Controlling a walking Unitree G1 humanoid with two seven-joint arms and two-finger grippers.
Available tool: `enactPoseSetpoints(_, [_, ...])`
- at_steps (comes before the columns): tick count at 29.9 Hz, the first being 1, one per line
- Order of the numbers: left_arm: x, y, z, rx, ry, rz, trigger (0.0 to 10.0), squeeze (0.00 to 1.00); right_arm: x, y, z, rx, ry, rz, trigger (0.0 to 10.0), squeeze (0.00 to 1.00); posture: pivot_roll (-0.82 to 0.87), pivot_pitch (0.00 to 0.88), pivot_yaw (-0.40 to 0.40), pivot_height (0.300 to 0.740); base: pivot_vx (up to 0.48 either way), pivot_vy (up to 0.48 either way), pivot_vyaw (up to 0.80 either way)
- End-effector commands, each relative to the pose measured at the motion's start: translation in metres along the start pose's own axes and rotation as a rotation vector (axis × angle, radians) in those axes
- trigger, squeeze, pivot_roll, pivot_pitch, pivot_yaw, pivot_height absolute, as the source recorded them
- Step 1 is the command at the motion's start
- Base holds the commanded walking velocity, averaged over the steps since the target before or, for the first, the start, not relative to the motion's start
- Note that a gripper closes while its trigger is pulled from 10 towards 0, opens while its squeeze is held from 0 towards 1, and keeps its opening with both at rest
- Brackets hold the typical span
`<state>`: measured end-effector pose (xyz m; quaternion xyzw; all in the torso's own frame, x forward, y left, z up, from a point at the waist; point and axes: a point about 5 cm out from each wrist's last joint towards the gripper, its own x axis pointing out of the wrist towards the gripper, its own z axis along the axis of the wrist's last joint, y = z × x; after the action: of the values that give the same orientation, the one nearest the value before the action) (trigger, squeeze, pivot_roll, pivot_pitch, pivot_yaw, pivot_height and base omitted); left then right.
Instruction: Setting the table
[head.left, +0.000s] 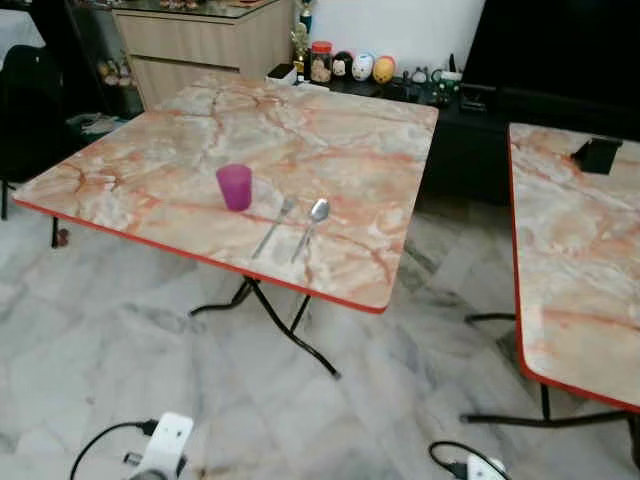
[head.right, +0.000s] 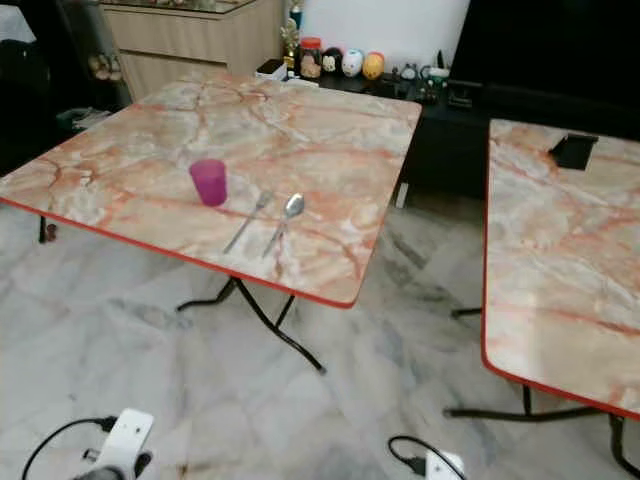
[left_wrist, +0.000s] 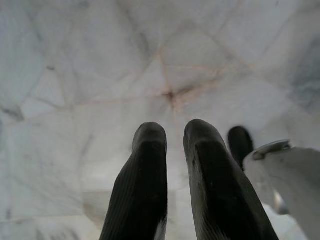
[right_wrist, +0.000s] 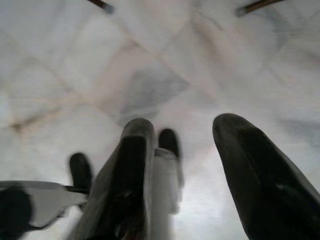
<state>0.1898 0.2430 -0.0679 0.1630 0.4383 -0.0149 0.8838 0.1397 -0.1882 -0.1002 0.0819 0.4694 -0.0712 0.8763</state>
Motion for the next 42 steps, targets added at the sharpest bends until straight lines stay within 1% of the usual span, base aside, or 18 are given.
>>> enactPoseSetpoints(1, [0.0, -0.004, -0.001, -0.006, 0.007, -0.007, 10.0, 0.0, -0.001, -0.008, 0.002, 0.001, -0.005, -0.024, 10.0, 0.0, 0.02, 0.0, -0.011, 0.74, 0.0, 0.36, 0.0])
enactPoseSetpoints(7, [0.0, -0.002, -0.002, -0.011, 0.011, -0.002, 10.0, 0.0, -0.001, -0.008, 0.002, 0.008, -0.007, -0.026, 10.0, 0.0, 0.02, 0.0, -0.01, 0.74, 0.0, 0.359, 0.0])
enactPoseSetpoints(9, [-0.001, 0.002, -0.003, -0.016, 0.015, 0.007, 10.0, 0.0, -0.001, -0.007, 0.001, 0.024, -0.006, -0.024, 10.0, 0.0, 0.02, 0.0, -0.009, 0.74, 0.0, 0.362, -0.61])
enactPoseSetpoints(13, [-0.001, 0.003, -0.004, -0.015, 0.017, 0.009, 10.0, 0.0, -0.001, -0.008, 0.001, 0.017, -0.006, -0.025, 10.0, 0.0, 0.02, 0.0, -0.009, 0.74, 0.0, 0.358, -0.75])
enactPoseSetpoints(17, [-0.001, 0.002, -0.005, -0.016, 0.018, 0.008, 10.0, 0.0, -0.001, -0.008, 0.002, 0.004, -0.012, -0.026, 10.0, 0.0, 0.02, 0.0, -0.007, 0.74, 0.0, 0.36, 0.0])
enactPoseSetpoints(28, [-0.001, -0.002, -0.005, 0.006, 0.023, -0.003, 10.0, 0.0, -0.001, -0.007, 0.001, 0.015, -0.016, -0.029, 10.0, 0.0, 0.0, 0.0, 0.01, 0.74, 0.0, 0.359, 0.0])
enactPoseSetpoints(29, [0.0, -0.002, -0.004, 0.009, 0.022, -0.005, 10.0, 0.0, 0.003, 0.002, 0.021, 0.013, -0.097, -0.018, 10.0, 0.0, 0.0, 0.0, 0.015, 0.74, 0.0, 0.36, 0.0])
enactPoseSetpoints(31, [0.0, -0.003, -0.003, 0.012, 0.021, -0.007, 10.0, 0.0, 0.005, 0.009, 0.036, 0.01, -0.155, -0.006, 10.0, 0.0, 0.0, 0.0, 0.015, 0.74, 0.0, 0.36, 0.0])
enactPoseSetpoints(32, [0.0, -0.003, -0.002, 0.014, 0.018, -0.009, 10.0, 0.0, 0.006, 0.01, 0.039, 0.01, -0.166, -0.004, 10.0, 0.0, 0.0, 0.0, 0.015, 0.74, 0.0, 0.36, 0.0])
enactPoseSetpoints(42, [0.001, -0.006, 0.003, 0.018, -0.009, -0.016, 10.0, 0.0, 0.005, 0.005, 0.028, 0.011, -0.115, -0.012, 10.0, 0.0, 0.01, 0.0, 0.011, 0.74, 0.0, 0.36, 0.0])
